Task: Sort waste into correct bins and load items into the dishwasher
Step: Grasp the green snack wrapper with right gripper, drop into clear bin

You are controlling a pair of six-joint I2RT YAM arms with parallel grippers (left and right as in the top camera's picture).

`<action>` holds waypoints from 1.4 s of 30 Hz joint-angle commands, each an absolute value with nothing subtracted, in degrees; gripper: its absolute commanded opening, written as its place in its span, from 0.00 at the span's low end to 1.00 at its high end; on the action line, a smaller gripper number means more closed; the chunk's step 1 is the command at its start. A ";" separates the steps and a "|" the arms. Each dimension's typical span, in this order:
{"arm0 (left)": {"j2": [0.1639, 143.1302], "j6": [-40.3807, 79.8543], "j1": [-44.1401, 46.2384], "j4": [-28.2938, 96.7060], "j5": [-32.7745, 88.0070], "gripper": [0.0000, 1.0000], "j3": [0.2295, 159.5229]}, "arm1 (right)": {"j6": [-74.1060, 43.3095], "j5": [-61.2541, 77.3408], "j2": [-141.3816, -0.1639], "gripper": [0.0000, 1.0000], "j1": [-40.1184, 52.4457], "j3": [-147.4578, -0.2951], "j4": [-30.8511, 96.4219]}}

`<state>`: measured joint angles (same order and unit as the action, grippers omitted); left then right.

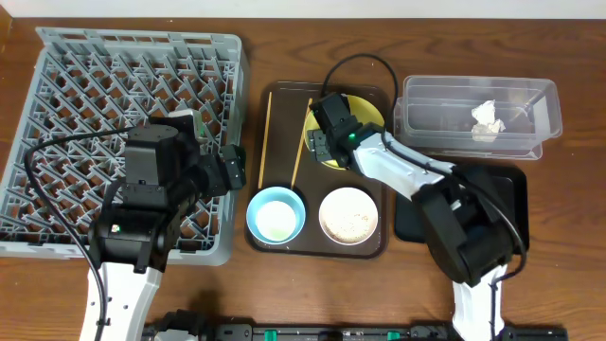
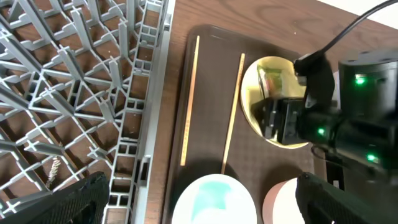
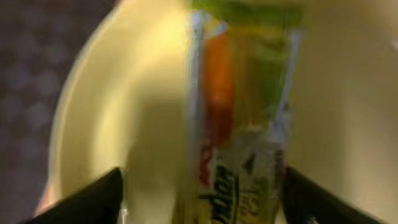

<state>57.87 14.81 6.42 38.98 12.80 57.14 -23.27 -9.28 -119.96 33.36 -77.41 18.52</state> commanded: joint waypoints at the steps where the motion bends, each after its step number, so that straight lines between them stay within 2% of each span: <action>1: 57.98 14.70 6.17 39.00 13.06 0.96 58.24 | -25.28 -8.29 -120.79 0.50 31.92 -77.52 19.55; 3: 57.98 14.70 6.17 39.00 13.04 0.96 58.24 | -25.28 -8.29 -120.44 0.21 31.00 -77.54 20.51; 5: 57.98 14.70 6.17 39.00 13.06 0.96 58.24 | -25.23 -7.81 -119.39 0.02 30.22 -77.62 21.47; 6: 57.98 14.70 6.17 39.00 13.06 0.96 58.24 | -25.23 -7.25 -118.58 0.01 29.76 -77.65 22.02; 12: 57.98 14.70 6.17 39.00 13.06 0.96 58.24 | -23.18 -2.92 -107.20 0.01 24.77 -77.67 27.49; 18: 57.98 14.70 6.17 39.00 13.06 0.96 58.24 | -23.66 -2.52 -97.10 0.01 14.63 -77.67 34.70; 24: 57.98 14.70 6.17 39.00 13.06 0.96 58.24 | -35.03 -3.42 -96.90 0.02 5.45 -77.36 44.14; 28: 57.98 14.70 6.17 39.00 13.06 0.96 58.24 | -39.31 -3.81 -98.17 0.14 1.56 -77.14 43.38; 30: 57.98 14.70 6.17 39.00 13.06 0.96 58.24 | -39.22 0.34 -98.15 0.37 0.40 -77.14 41.32; 31: 57.98 14.70 6.17 39.00 13.06 0.96 58.24 | -36.07 4.43 -98.00 0.44 0.08 -77.17 39.75; 32: 57.98 14.70 6.17 39.00 13.06 0.96 58.24 | -31.97 9.06 -97.71 0.47 -0.01 -77.19 37.91; 39: 57.98 14.70 6.17 39.00 13.04 0.96 58.24 | -27.88 11.03 -94.50 0.49 3.60 -77.19 38.15; 42: 57.98 14.70 6.17 39.00 13.06 0.96 58.26 | -25.39 13.13 -93.23 0.45 7.14 -77.19 39.62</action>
